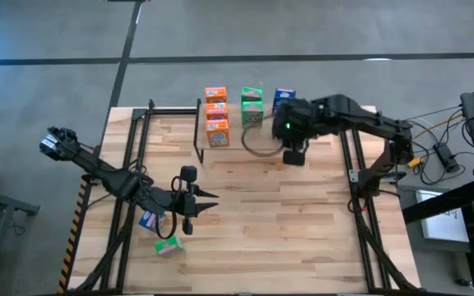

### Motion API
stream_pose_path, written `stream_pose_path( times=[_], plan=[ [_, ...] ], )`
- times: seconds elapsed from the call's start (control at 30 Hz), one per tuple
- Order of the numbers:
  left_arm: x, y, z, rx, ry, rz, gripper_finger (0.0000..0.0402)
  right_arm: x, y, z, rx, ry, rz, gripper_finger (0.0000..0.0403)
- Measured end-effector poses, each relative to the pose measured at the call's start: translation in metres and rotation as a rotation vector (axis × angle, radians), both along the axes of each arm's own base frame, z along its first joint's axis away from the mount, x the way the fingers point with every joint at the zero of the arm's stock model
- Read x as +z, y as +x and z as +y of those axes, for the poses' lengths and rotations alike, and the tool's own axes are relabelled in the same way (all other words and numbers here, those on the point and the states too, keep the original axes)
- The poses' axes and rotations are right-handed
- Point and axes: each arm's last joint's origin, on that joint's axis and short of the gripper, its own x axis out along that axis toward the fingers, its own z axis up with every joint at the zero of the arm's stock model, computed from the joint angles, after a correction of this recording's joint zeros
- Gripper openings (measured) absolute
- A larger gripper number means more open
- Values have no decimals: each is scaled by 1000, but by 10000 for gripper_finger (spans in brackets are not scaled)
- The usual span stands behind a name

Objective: Stack cereal on shelf
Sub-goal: Put the right blue cereal box aligned with the other blue cereal box on the shelf

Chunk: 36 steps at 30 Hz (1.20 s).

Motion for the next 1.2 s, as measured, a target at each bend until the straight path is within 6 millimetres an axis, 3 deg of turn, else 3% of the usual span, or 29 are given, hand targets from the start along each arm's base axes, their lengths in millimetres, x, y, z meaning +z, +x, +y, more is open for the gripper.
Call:
stream_pose_path(
  times=[0.23, 0.37, 0.77, 1.2],
  plan=[
    [0, 0, 0, 1, -2, 1, 72, -20, -1, 35, 28, -60, -1, 16],
    [0, 0, 0, 1, -2, 1, 72, -35, -8, 44, 33, -63, -42, 11],
    [0, 0, 0, -3, 11, 1, 72, -94, -45, 37, -63, -238, -246, 12],
    [0, 0, 0, -3, 11, 0, 72, -168, -49, 30, -155, -354, -305, 12]
  ],
)
